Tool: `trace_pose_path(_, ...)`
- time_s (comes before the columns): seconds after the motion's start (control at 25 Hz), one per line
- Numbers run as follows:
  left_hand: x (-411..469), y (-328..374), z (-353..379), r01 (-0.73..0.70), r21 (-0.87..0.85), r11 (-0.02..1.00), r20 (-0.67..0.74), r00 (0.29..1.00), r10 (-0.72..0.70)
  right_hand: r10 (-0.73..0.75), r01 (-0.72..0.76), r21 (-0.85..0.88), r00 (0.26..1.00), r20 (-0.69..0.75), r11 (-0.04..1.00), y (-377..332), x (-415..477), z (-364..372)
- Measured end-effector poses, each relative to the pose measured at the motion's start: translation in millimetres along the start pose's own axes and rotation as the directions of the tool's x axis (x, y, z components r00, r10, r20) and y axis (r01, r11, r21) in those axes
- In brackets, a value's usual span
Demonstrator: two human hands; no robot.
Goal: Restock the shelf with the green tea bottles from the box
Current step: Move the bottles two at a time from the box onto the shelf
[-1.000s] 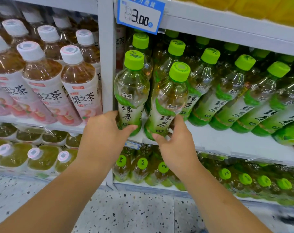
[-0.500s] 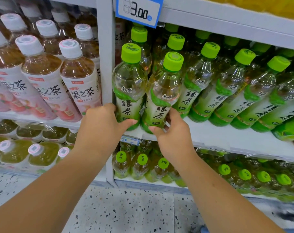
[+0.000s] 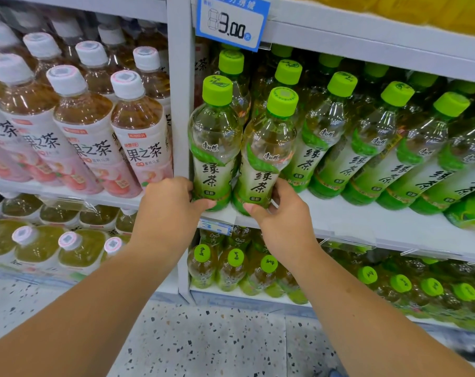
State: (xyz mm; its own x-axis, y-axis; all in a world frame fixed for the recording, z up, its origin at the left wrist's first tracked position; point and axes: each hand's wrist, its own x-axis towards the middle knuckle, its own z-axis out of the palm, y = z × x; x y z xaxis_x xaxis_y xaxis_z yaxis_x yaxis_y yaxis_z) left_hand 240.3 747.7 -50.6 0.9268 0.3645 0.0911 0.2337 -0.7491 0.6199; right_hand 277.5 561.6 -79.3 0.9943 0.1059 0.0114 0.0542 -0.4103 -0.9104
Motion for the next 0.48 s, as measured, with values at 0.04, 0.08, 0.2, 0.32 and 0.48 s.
trace_pose_path(0.04,-0.4,-0.3,0.7,0.006,-0.012,1.0,0.0,1.0,-0.006,0.0,0.0,0.005,1.0,-0.002,1.0,0.5,-0.1,0.6)
trace_pose_path(0.08,-1.0,-0.4,1.3,0.012,-0.023,1.0,0.002,1.0,-0.012,0.002,-0.002,0.01,1.0,-0.002,1.0,0.6,-0.4,0.8)
trace_pose_path(0.2,-4.3,0.0,2.3,0.05,-0.07,0.996,-0.016,0.999,-0.052,0.027,-0.027,0.005,1.0,0.006,1.0,-2.3,-1.5,0.6)
trace_pose_path(0.32,-8.3,-1.0,3.3,0.153,-0.174,0.973,-0.006,0.988,-0.157,0.063,-0.063,-0.015,0.998,0.018,0.998,-8.8,-3.4,-0.1)
trace_pose_path(0.48,-14.9,-3.6,6.4,0.3,-0.341,0.891,0.095,0.954,-0.284,0.132,-0.131,-0.034,0.991,0.024,0.991,-15.5,-5.2,-2.0)
